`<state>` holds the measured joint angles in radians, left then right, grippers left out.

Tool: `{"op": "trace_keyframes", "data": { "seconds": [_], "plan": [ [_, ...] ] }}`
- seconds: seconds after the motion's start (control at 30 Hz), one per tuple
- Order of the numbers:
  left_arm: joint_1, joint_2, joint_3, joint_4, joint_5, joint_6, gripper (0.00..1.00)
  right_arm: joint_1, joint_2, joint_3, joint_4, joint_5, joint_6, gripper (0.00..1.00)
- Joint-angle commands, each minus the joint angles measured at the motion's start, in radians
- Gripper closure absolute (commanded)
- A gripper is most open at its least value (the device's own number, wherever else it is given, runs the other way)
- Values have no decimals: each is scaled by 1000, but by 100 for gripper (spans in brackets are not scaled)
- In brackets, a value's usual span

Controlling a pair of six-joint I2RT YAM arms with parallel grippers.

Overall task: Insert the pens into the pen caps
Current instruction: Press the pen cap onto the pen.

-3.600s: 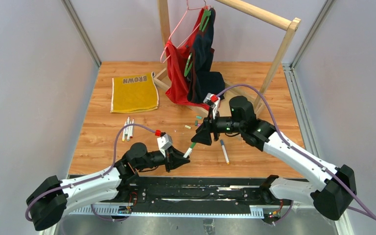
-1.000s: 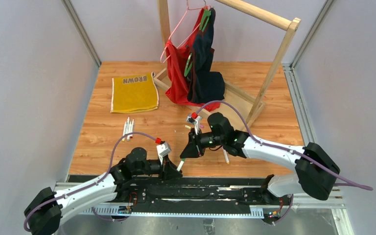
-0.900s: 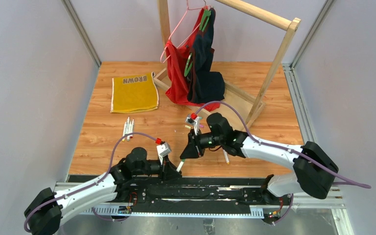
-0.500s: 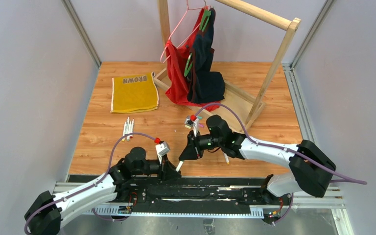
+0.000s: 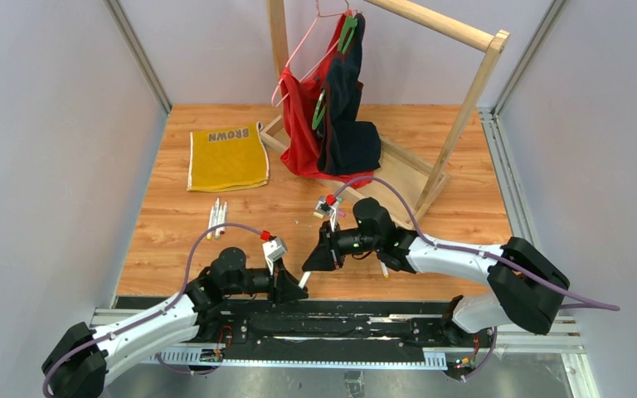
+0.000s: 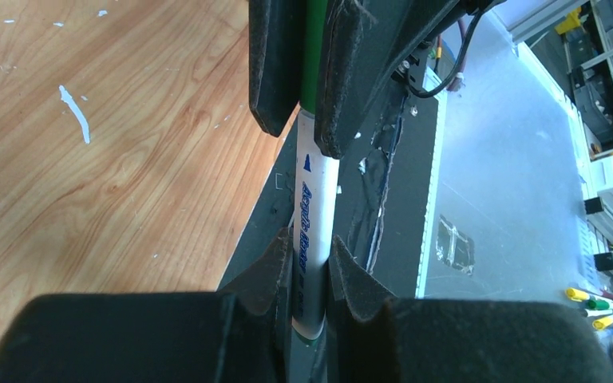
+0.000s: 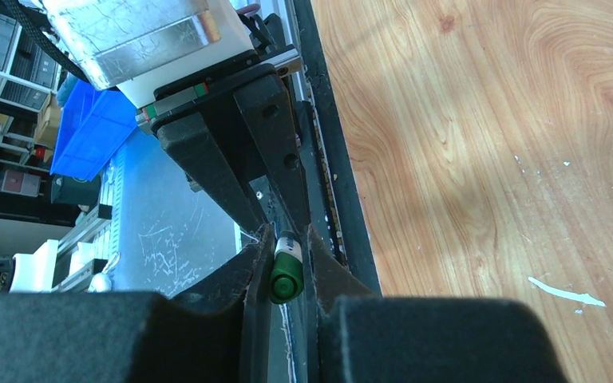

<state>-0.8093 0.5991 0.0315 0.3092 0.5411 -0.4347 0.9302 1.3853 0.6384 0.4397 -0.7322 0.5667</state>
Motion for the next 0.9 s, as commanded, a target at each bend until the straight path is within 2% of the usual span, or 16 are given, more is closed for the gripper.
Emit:
{"op": "trace_keyframes", "data": {
  "seconds": [0.0,0.23,0.3,0.43,0.5,0.6,0.67,0.73,0.87],
  "plan": [
    [79,-33,103,573,-259,-41,100,149,50,-104,-230,-233,57,99],
    [82,17,109,653,-252,-58,100,163,46,-112,-158,-233,95,99],
    [82,33,107,655,-230,-53,100,159,11,-76,-217,-209,61,99],
    [82,39,107,560,-162,-4,100,103,-94,59,-477,-114,-72,99],
    [81,26,106,483,-129,29,100,64,-144,125,-593,-54,-137,90],
    [81,-5,103,357,-106,86,100,-7,-212,198,-704,11,-197,62],
    [81,-22,88,314,-117,97,100,-40,-247,229,-730,30,-218,48],
    [81,-23,69,317,-125,95,100,-58,-273,247,-741,49,-235,44],
    [81,0,55,317,-127,107,100,-84,-317,272,-730,95,-252,42]
  ]
}}
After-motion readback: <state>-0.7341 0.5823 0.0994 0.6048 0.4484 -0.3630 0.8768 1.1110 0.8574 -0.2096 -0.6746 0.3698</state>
